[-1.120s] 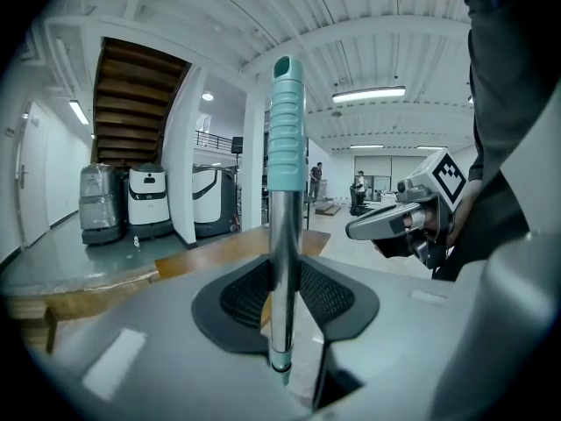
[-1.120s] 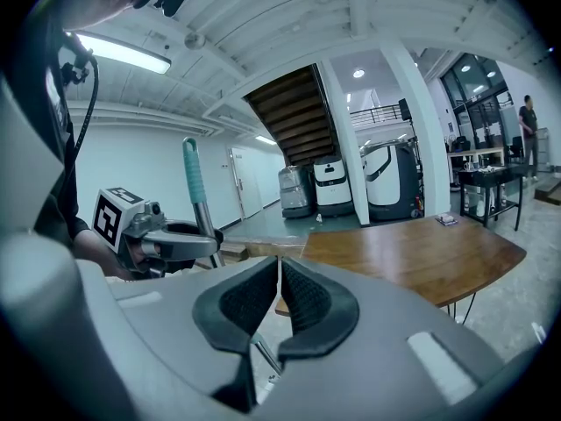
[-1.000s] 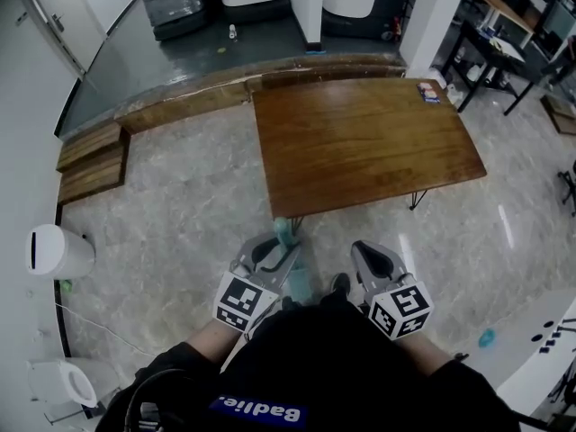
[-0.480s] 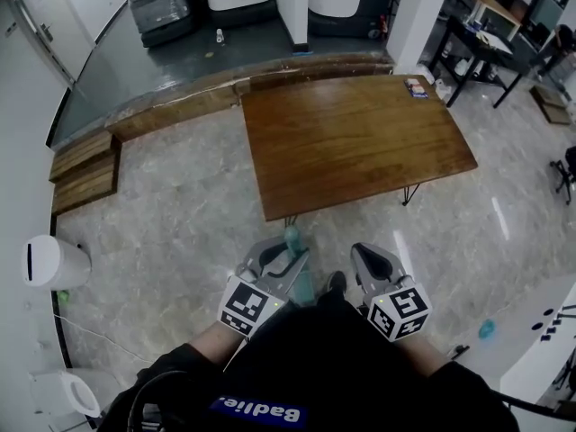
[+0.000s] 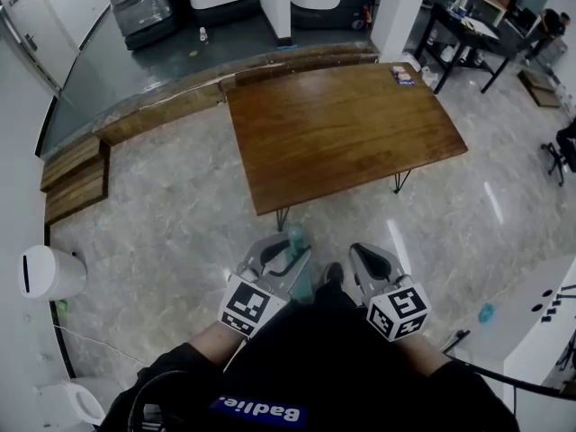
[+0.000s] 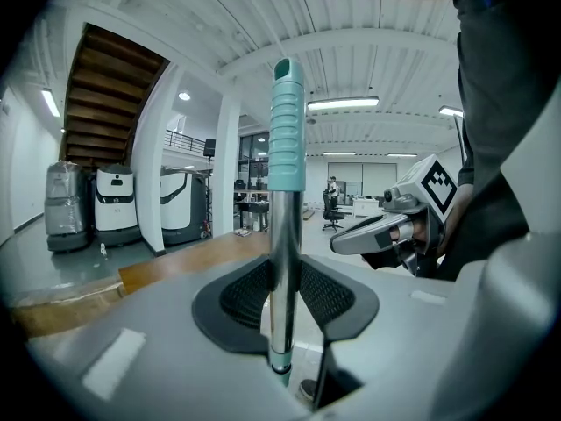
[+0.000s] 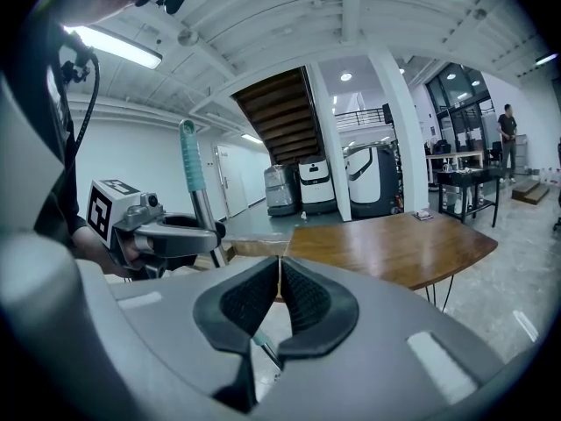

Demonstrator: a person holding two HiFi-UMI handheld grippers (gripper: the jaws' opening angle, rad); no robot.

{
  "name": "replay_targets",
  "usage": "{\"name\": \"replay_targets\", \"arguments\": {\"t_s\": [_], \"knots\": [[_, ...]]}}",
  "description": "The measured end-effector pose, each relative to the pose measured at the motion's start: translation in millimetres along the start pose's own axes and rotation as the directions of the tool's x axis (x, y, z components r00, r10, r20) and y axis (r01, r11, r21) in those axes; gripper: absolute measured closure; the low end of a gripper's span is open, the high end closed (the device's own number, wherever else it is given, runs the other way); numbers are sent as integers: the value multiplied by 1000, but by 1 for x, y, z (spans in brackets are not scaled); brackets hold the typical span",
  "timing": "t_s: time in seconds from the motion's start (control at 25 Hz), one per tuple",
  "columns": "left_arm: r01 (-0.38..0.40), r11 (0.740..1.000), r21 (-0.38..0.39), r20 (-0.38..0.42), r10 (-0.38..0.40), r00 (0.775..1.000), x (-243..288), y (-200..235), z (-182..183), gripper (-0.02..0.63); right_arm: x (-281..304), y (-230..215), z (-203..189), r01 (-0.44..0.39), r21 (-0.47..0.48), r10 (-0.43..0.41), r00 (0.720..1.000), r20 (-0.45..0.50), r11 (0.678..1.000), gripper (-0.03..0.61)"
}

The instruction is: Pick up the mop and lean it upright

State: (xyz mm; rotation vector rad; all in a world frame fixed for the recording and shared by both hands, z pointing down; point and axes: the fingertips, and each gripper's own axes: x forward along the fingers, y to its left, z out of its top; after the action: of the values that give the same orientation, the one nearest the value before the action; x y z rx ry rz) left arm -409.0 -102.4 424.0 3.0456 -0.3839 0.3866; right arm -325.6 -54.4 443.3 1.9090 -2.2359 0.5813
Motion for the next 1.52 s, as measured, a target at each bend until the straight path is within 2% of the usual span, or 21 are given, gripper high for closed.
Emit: {"name": "replay_targets", "arguments": {"t_s": [0.36,0.72,1.2,1.52], "knots": [[43,999,15,-8,-43,999,23,-24,6,492,-20,-21,-1,30,15,-30,999,16,999,565],[35,999,28,-2,-35,999,68,-62,35,491,-51,-79,-1,22,31,-23,999,25,999,565],[31,999,39,-3,-31,1000,175,-126,80,491,-133,-212,-5,92,120,-102,992,77,988,569],[92,993,78,23,-95,995,248,-180,109,491,-186,-277,-18,140,154,-155,984,90,978,571]]}}
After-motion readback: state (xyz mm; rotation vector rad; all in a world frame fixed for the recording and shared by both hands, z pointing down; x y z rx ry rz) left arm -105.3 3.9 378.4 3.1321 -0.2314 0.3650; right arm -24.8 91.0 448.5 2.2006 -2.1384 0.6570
